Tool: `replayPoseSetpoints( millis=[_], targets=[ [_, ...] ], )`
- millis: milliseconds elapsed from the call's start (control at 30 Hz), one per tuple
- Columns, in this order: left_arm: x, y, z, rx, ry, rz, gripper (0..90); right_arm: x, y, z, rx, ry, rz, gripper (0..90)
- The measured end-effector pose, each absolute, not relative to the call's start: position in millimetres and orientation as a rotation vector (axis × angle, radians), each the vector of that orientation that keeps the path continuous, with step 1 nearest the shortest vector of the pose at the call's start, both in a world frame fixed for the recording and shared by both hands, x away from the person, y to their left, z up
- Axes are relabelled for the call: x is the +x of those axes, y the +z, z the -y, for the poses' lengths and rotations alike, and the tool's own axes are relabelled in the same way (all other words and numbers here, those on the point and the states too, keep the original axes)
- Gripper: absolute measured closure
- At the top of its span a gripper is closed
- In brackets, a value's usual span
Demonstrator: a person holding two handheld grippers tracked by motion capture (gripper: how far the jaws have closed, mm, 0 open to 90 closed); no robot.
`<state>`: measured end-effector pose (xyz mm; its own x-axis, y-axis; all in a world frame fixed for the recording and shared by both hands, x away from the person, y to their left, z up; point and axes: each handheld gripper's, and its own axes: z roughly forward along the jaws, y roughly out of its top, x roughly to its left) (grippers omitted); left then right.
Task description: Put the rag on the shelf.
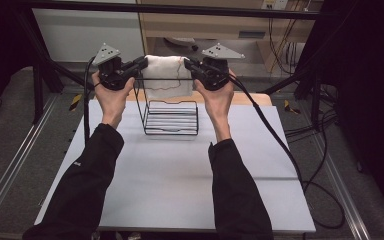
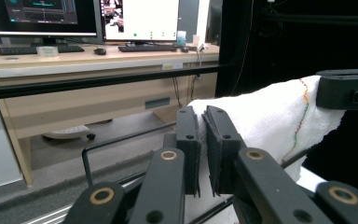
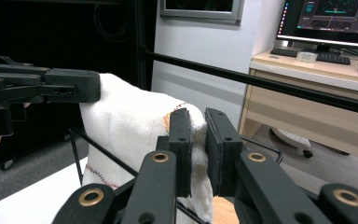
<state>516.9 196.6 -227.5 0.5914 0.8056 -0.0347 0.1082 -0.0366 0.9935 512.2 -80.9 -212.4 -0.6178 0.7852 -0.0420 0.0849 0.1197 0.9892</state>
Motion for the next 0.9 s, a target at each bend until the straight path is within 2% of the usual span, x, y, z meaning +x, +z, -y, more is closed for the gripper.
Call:
replayPoseSetpoints(
  millis=[900],
  targets=[
    [488.1,-234.0,-201.0,1.588,0.636,-0.783,83.2,489.3,-229.8,87.8,0.783,1.543,-1.908,80.7]
  ],
)
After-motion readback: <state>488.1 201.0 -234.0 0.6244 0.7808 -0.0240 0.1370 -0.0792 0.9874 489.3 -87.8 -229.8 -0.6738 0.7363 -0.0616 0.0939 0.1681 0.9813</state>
